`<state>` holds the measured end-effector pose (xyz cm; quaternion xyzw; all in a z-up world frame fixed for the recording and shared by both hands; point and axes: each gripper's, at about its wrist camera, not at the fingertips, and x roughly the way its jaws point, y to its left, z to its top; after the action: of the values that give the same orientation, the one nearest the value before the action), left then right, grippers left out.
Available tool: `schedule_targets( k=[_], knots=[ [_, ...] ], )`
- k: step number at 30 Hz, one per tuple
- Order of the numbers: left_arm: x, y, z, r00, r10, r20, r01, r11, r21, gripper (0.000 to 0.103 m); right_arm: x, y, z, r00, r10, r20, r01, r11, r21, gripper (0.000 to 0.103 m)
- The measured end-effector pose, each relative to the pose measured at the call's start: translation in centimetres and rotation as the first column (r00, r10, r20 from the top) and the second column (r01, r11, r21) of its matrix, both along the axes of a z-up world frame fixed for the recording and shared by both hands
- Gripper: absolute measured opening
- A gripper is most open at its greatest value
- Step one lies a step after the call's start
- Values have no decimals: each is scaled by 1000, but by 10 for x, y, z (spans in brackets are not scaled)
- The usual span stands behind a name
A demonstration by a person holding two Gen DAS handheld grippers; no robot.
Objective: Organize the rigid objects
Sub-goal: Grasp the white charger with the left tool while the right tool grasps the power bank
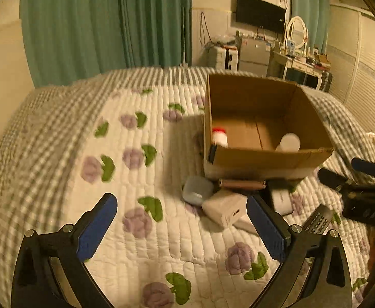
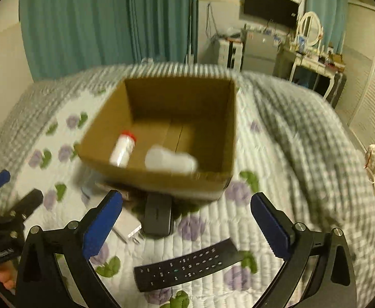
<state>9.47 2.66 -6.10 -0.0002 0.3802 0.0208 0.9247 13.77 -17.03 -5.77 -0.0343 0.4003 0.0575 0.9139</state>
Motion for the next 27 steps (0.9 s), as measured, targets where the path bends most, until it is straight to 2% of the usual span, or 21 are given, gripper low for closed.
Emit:
schedule_targets(
  k=[3,5,7,9,14,15,16,18,22,27],
  knots=[
    [8,-4,-20,999,1,-43,-1,1000,13,103,9,5,-32,999,15,-51,-16,1000,-8,100],
    [11,-5,-29,998,2,-58,-1,1000,20,103,17,7,-50,996,27,-88,-27,1000,6,96],
    [13,-7,-37,997,7,-71,-5,1000,24,103,24,11,-62,993,39,-114,-37,999,19,85],
    [15,-8,-42,997,11,-81,-9,1000,25,103,32,16,-74,989,53,-135,-50,998,22,83],
    [17,-7,-50,994,26,-101,-22,999,42,103,51,29,-94,981,77,-179,-72,997,32,66],
    [17,-7,-52,994,30,-105,-25,999,44,103,55,32,-100,978,84,-192,-78,996,38,60],
    [18,-6,-52,993,32,-110,-28,999,44,103,58,33,-103,976,87,-201,-81,996,40,54],
    [19,-6,-55,992,40,-122,-35,998,47,103,62,36,-110,972,93,-216,-87,996,37,48],
    [21,-9,-56,989,47,-138,-41,998,45,103,58,31,-110,975,96,-199,-86,995,58,45],
    [28,-28,-51,989,1,-145,3,1000,25,103,43,10,-99,987,53,-150,-44,997,67,43]
  ],
)
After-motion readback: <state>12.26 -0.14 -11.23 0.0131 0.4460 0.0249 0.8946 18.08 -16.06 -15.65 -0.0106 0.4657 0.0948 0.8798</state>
